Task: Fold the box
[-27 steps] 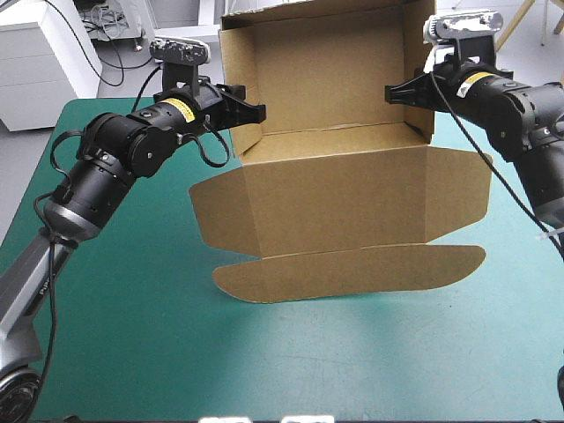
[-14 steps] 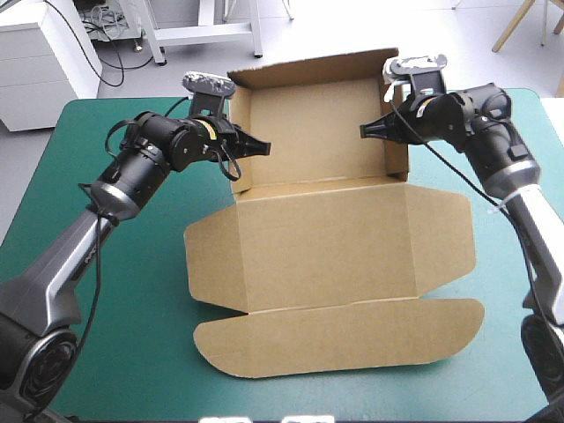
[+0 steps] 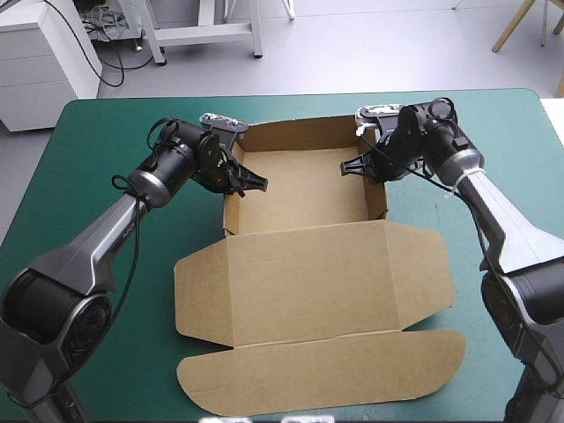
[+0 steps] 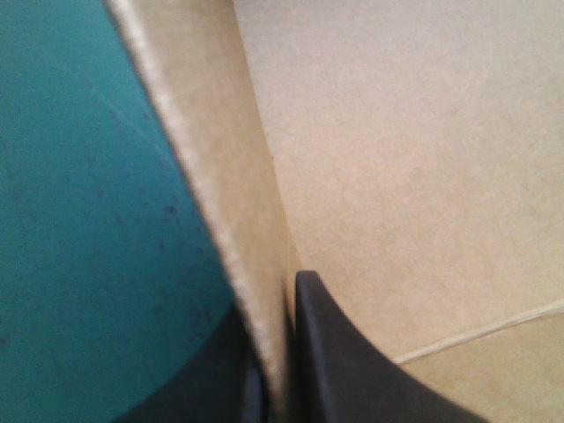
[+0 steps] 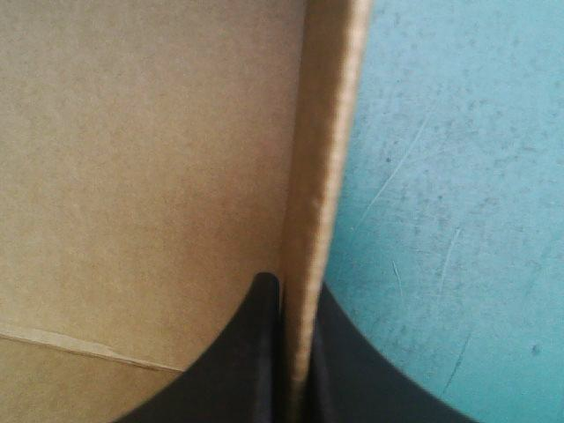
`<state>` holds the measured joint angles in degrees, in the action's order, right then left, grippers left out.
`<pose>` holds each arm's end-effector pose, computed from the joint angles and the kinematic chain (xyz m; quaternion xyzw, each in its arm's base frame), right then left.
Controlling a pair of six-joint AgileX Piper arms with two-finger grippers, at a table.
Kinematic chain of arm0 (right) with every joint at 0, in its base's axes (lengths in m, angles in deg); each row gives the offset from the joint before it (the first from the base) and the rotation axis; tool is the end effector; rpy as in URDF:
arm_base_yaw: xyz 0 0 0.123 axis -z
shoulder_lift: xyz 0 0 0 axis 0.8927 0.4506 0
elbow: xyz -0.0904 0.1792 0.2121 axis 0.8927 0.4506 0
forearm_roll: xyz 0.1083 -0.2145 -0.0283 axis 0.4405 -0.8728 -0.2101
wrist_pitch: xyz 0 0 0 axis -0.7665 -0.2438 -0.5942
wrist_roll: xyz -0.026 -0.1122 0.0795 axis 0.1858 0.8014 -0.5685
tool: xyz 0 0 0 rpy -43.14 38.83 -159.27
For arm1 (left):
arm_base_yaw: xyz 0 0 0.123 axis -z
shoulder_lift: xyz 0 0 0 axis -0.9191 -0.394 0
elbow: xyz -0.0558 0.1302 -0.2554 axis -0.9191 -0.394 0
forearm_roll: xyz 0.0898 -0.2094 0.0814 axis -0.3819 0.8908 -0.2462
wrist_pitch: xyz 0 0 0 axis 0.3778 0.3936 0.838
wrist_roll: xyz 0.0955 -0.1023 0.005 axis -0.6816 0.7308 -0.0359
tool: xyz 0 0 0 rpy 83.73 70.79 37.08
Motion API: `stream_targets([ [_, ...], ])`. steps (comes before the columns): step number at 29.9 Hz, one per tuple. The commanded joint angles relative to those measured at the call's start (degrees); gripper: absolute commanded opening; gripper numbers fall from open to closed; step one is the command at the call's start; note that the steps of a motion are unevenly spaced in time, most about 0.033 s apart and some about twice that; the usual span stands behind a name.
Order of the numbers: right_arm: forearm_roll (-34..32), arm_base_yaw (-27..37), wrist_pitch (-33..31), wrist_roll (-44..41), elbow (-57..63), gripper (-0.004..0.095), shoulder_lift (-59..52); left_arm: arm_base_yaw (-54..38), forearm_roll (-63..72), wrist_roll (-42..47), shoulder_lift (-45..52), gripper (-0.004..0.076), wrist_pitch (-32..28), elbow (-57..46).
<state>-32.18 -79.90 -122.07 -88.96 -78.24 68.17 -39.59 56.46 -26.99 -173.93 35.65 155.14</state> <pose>0.4039 0.1329 0.2770 -0.1095 0.9673 0.0808 0.2142 0.3757 -0.1851 0.2708 0.1469 0.9613 -0.0490 0.2279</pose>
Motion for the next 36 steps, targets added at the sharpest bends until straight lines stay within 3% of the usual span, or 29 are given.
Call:
stream_targets([
  [1,5.88,-1.18,0.6,1.84,-1.74,-0.0014,-1.6,0.92,2.81,-3.7,1.41,-0.0009,-4.27,1.98],
  [7,2.61,-1.18,0.1,-0.62,-1.74,-0.0013,0.03,0.92,2.64,-3.91,-0.86,-0.0003,-2.87,1.98],
  [9,2.16,-1.18,-0.32,-0.3,-1.74,-0.0005,0.31,0.92,2.75,-3.91,-1.12,0.0039,-2.78,1.98],
  [11,2.54,-1.18,-0.47,0.4,-1.74,0.0032,0.3,0.92,2.83,-3.91,-1.26,0.0141,-2.35,1.98],
  [14,2.68,-1.18,-1.01,0.4,-1.74,0.0129,0.3,0.92,2.65,-4.18,-1.35,0.0365,-1.49,1.98],
  [17,2.68,-1.18,-2.46,0.94,-1.74,0.0329,0.3,0.92,2.5,-3.91,-1.35,0.0529,-0.18,1.98],
  [18,2.68,-1.18,-3.13,1.36,-1.74,0.0449,0.3,0.92,2.5,-3.61,-1.35,0.0558,0.11,1.98],
  [22,2.81,-1.18,-5.53,1.78,-1.74,0.0804,0.3,0.92,2.74,-3.65,-1.04,0.057,0.9,1.98],
  [24,2.91,-1.18,-6.56,2.37,-1.74,0.0903,0.19,0.92,3.0,-3.65,-0.53,0.057,1.13,1.98],
  [36,2.41,-1.18,-4.83,4.23,-1.74,0.0918,-7.03,0.92,-7.23,-5.38,7.11,0.0557,7.68,2.74],
])
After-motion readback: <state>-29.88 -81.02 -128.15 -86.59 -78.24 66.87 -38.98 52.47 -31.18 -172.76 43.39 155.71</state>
